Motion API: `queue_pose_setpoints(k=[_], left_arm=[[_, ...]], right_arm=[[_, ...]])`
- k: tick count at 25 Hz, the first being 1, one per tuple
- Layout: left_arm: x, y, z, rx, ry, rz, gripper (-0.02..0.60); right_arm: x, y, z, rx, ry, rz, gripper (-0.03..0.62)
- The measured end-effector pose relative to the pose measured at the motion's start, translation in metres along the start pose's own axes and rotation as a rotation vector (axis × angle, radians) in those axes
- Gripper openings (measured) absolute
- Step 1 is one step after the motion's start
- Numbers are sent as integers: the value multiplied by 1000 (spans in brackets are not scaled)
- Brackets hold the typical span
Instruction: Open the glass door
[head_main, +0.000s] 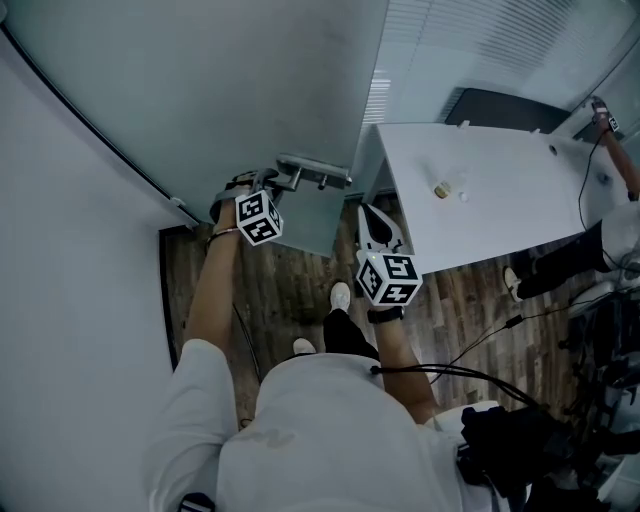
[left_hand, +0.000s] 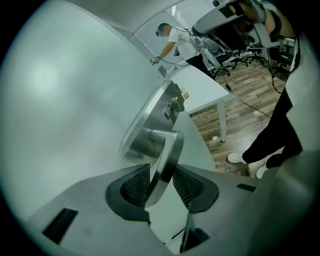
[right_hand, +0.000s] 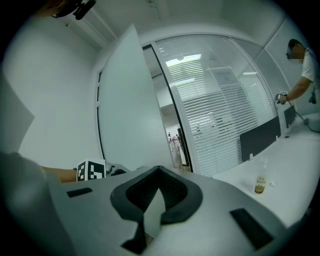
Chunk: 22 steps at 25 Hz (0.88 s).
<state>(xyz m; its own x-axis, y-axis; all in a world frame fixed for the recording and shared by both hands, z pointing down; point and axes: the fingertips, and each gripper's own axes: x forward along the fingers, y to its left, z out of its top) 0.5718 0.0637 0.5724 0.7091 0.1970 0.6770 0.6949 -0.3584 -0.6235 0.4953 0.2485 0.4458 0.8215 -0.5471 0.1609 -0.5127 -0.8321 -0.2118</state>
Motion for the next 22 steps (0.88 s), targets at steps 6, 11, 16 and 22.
queue_pose_setpoints(k=[6,11,16,22], left_arm=[[-28,-26,-16,39,-20,-12,118],[-52,-48,-29,61,-13,-36,120],[-77,-59,-42,74,9,-8,123],[-106,-77,-54,91,32,-7,124]], right_arm=[[-15,13,-1,-15,-21,-5,2],[-28,20,1,-20,-29,4,2],[-39,29,0,-22,-23,19,2],[-50,43,1,-50,-30,52,2]])
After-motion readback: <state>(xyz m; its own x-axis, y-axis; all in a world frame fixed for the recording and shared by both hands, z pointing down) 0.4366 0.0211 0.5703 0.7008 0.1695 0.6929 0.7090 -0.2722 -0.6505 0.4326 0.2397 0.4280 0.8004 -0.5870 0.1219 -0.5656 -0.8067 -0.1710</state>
